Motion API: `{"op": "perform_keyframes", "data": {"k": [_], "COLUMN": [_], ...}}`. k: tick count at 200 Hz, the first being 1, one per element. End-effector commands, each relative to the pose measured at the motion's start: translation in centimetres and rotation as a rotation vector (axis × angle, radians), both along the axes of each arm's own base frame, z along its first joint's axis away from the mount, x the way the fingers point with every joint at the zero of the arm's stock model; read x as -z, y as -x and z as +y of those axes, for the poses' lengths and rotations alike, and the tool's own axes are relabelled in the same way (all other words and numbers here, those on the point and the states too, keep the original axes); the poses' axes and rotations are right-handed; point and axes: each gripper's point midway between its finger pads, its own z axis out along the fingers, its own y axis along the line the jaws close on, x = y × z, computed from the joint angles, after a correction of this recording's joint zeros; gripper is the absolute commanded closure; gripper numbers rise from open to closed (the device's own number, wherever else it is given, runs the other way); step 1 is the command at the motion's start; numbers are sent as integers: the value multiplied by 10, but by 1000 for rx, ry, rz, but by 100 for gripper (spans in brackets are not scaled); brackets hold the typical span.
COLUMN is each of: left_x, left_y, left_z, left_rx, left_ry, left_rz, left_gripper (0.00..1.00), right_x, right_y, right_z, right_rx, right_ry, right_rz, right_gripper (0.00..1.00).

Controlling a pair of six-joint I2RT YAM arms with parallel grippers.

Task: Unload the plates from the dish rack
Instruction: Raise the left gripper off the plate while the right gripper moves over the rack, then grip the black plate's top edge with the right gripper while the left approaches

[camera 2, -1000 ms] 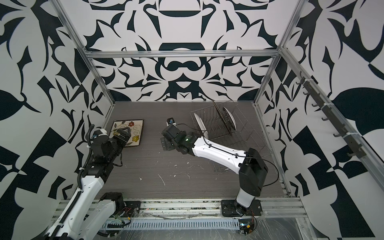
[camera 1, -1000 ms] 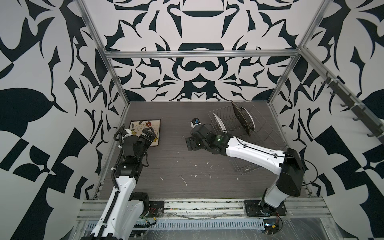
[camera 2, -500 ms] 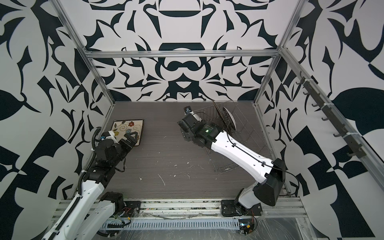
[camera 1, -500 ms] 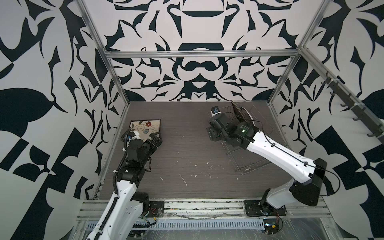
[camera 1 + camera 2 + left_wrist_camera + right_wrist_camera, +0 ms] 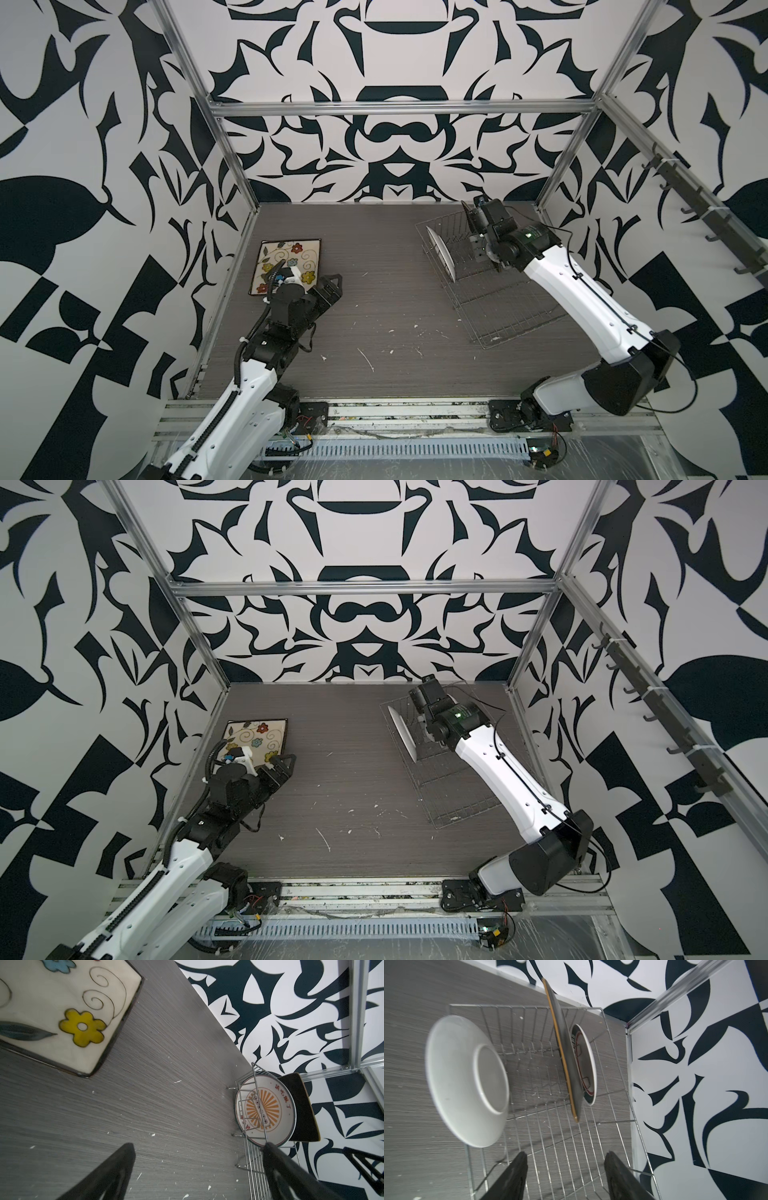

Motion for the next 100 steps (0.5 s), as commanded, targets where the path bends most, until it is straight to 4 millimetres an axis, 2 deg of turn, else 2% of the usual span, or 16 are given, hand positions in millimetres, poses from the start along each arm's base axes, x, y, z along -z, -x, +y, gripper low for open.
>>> {"op": "perform_keyframes", "data": {"k": [1,32,57,81,100], "left_x": [-7,-7,-8,-26,-36], "left_y": [-5,-7,-7,-3,-5], "left_z": [-13,-38,-60,-90,-104], "left_rx": [16,81,125,211,218], "left_ry": [-8,-31,-33,-87,-180], "left_rz": [-51,-62,-72,-180,-242], "left_gripper": [1,1,1,1,1], "right_x": [-9,-4,4,12,19], "right_y": [-13,-26,-38,-49,-53], "right_z": [-4,-8,-10,-9,-9], "right_rx": [-25,-26,-44,-70,-80], "right_ry": [16,34,14,3,5], "right_rz": [-19,-23,-15,-16,-3], "right_gripper": [37,37,43,44,44]}}
